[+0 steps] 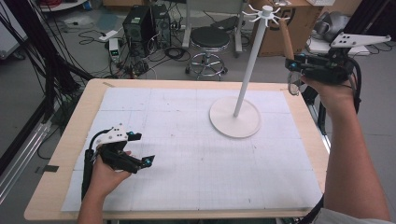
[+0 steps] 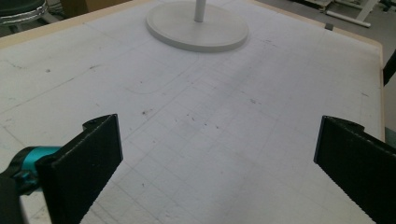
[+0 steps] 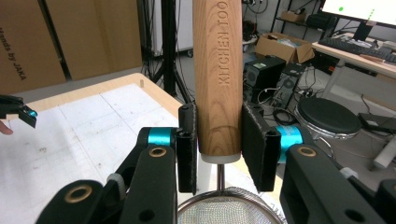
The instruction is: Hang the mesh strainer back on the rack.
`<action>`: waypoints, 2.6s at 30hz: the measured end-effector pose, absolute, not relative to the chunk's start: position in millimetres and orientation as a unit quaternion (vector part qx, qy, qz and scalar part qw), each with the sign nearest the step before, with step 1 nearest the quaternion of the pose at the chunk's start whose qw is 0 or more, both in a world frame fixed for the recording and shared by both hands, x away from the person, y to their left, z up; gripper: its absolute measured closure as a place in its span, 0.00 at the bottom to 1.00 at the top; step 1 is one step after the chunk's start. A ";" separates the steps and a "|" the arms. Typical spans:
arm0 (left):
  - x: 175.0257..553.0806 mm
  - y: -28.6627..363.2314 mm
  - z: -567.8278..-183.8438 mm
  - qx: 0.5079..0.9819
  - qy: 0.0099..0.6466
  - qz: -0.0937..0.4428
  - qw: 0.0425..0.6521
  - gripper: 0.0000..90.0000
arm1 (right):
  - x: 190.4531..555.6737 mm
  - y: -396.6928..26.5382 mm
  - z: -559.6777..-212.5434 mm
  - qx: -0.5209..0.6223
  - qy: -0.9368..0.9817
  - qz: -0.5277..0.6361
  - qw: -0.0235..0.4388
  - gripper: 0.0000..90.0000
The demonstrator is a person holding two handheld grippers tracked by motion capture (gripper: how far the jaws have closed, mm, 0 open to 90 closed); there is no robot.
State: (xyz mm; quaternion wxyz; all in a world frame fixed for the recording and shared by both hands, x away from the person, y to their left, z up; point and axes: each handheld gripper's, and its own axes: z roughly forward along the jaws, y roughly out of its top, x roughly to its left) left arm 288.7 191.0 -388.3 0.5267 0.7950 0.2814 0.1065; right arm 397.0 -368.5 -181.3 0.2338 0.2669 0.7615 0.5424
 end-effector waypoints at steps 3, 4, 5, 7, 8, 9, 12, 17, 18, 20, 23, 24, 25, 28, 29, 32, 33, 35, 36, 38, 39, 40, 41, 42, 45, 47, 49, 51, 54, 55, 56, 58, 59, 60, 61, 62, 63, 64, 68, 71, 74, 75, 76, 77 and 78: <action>288.4 191.0 -388.2 0.795 0.283 0.107 0.527 0.02 | 399.7 -366.8 -185.8 0.276 0.760 0.542 0.230 0.76; 288.4 191.0 -388.2 0.795 0.283 0.107 0.526 0.02 | 400.4 -366.3 -187.0 0.279 0.761 0.539 0.229 0.76; 288.3 191.1 -388.1 0.795 0.282 0.107 0.526 0.02 | 401.6 -365.8 -188.5 0.281 0.759 0.541 0.229 0.76; 288.4 191.2 -388.2 0.795 0.283 0.108 0.526 0.02 | 403.8 -364.3 -190.0 0.284 0.761 0.539 0.225 0.76; 288.5 191.2 -388.3 0.795 0.283 0.108 0.526 0.02 | 405.1 -362.9 -190.4 0.283 0.762 0.536 0.228 0.76; 288.7 191.2 -388.4 0.795 0.282 0.107 0.526 0.02 | 405.9 -361.2 -190.9 0.285 0.763 0.535 0.224 0.76; 288.7 191.0 -388.6 0.795 0.283 0.107 0.526 0.02 | 409.1 -355.3 -192.3 0.288 0.766 0.531 0.222 0.76; 288.3 190.9 -388.8 0.794 0.286 0.111 0.525 0.02 | 414.5 -344.5 -192.2 0.294 0.771 0.519 0.222 0.76; 288.4 191.0 -388.9 0.794 0.285 0.110 0.525 0.02 | 415.6 -342.2 -191.9 0.294 0.772 0.517 0.224 0.76; 288.6 190.8 -389.3 0.795 0.285 0.109 0.525 0.02 | 417.0 -338.1 -191.5 0.299 0.774 0.512 0.221 0.76; 288.6 190.4 -389.7 0.796 0.285 0.109 0.523 0.02 | 420.0 -333.5 -191.4 0.300 0.775 0.510 0.221 0.76; 288.8 190.1 -389.9 0.796 0.284 0.109 0.522 0.02 | 421.0 -332.4 -191.5 0.300 0.775 0.510 0.223 0.76; 288.8 190.2 -390.0 0.797 0.285 0.108 0.522 0.02 | 420.8 -331.4 -191.1 0.307 0.775 0.507 0.218 0.76; 289.3 190.2 -390.6 0.797 0.285 0.108 0.522 0.02 | 423.5 -329.0 -190.7 0.306 0.776 0.506 0.222 0.76; 289.4 190.3 -390.7 0.797 0.285 0.107 0.522 0.02 | 423.5 -328.5 -190.6 0.305 0.778 0.504 0.219 0.75; 289.5 190.2 -391.2 0.797 0.287 0.106 0.521 0.02 | 422.0 -324.8 -191.4 0.304 0.786 0.491 0.219 0.64; 289.6 189.9 -391.5 0.797 0.286 0.105 0.522 0.02 | 422.6 -323.6 -192.6 0.303 0.789 0.485 0.223 0.57; 289.6 189.2 -391.7 0.799 0.285 0.105 0.520 0.02 | 423.0 -321.7 -194.9 0.299 0.794 0.477 0.230 0.54; 289.5 188.7 -391.9 0.798 0.286 0.105 0.520 0.02 | 421.3 -321.1 -195.5 0.302 0.793 0.476 0.230 0.52; 289.5 188.6 -391.9 0.799 0.284 0.104 0.520 0.02 | 418.7 -321.4 -196.6 0.305 0.786 0.486 0.228 0.49; 289.5 188.6 -391.9 0.799 0.284 0.104 0.520 0.02 | 417.3 -322.1 -197.1 0.305 0.786 0.487 0.230 0.47; 289.5 188.5 -391.9 0.798 0.285 0.105 0.521 0.02 | 415.8 -322.8 -197.4 0.306 0.784 0.489 0.228 0.46; 289.5 188.7 -391.8 0.798 0.285 0.105 0.520 0.02 | 414.0 -323.7 -198.0 0.309 0.784 0.490 0.225 0.46; 289.5 188.7 -391.8 0.798 0.285 0.105 0.521 0.02 | 412.6 -324.7 -198.6 0.310 0.784 0.489 0.224 0.46; 289.6 188.4 -391.8 0.798 0.285 0.104 0.521 0.02 | 408.7 -328.1 -201.2 0.309 0.784 0.487 0.229 0.43; 289.4 187.9 -391.8 0.797 0.284 0.103 0.523 0.02 | 406.1 -330.4 -202.7 0.308 0.781 0.491 0.233 0.40; 289.4 187.9 -391.7 0.797 0.284 0.103 0.522 0.02 | 403.4 -333.2 -203.9 0.311 0.773 0.500 0.234 0.36; 289.5 187.9 -391.8 0.797 0.285 0.103 0.522 0.02 | 399.1 -335.2 -205.0 0.313 0.767 0.509 0.235 0.35; 289.5 187.7 -391.8 0.798 0.285 0.104 0.520 0.02 | 394.1 -337.8 -208.1 0.308 0.763 0.520 0.228 0.35; 289.4 187.4 -392.0 0.798 0.286 0.104 0.520 0.02 | 392.4 -338.0 -209.6 0.307 0.763 0.520 0.229 0.35; 289.4 187.4 -392.0 0.799 0.286 0.103 0.519 0.02 | 390.9 -338.1 -211.0 0.306 0.764 0.520 0.228 0.35; 289.4 187.3 -392.0 0.799 0.284 0.103 0.520 0.02 | 388.4 -338.4 -214.0 0.302 0.766 0.523 0.221 0.34; 289.2 187.2 -392.0 0.798 0.285 0.103 0.520 0.02 | 387.0 -338.5 -215.8 0.296 0.765 0.527 0.222 0.33; 289.2 187.3 -391.9 0.798 0.285 0.103 0.520 0.02 | 385.1 -338.4 -217.5 0.293 0.764 0.533 0.217 0.32; 289.0 187.4 -391.8 0.798 0.285 0.103 0.520 0.02 | 383.6 -338.5 -219.4 0.288 0.764 0.536 0.215 0.30; 289.1 187.6 -391.8 0.798 0.285 0.102 0.521 0.02 | 382.0 -338.1 -221.4 0.286 0.763 0.539 0.214 0.27; 289.2 187.9 -391.7 0.799 0.283 0.103 0.520 0.02 | 381.2 -337.5 -223.8 0.283 0.765 0.538 0.210 0.22; 289.1 187.7 -391.9 0.799 0.282 0.101 0.522 0.02 | 380.3 -336.6 -226.1 0.284 0.768 0.534 0.210 0.21; 288.9 186.9 -391.8 0.799 0.276 0.098 0.525 0.02 | 375.5 -335.4 -235.1 0.276 0.770 0.537 0.204 0.18; 289.0 186.6 -392.0 0.799 0.277 0.098 0.524 0.02 | 372.0 -335.0 -240.8 0.272 0.770 0.544 0.196 0.16; 288.7 187.1 -391.8 0.798 0.279 0.098 0.525 0.02 | 368.3 -334.5 -245.6 0.266 0.767 0.551 0.192 0.13; 288.9 187.6 -391.7 0.798 0.278 0.098 0.525 0.02 | 367.2 -334.1 -247.1 0.263 0.768 0.553 0.190 0.12; 288.9 187.7 -391.7 0.798 0.278 0.098 0.525 0.02 | 365.6 -333.5 -248.6 0.262 0.766 0.555 0.190 0.12; 288.8 187.8 -391.6 0.798 0.278 0.098 0.525 0.02 | 364.2 -332.9 -250.0 0.259 0.768 0.555 0.187 0.12; 288.7 187.8 -391.5 0.798 0.278 0.098 0.525 0.02 | 363.2 -331.9 -251.3 0.256 0.769 0.556 0.184 0.11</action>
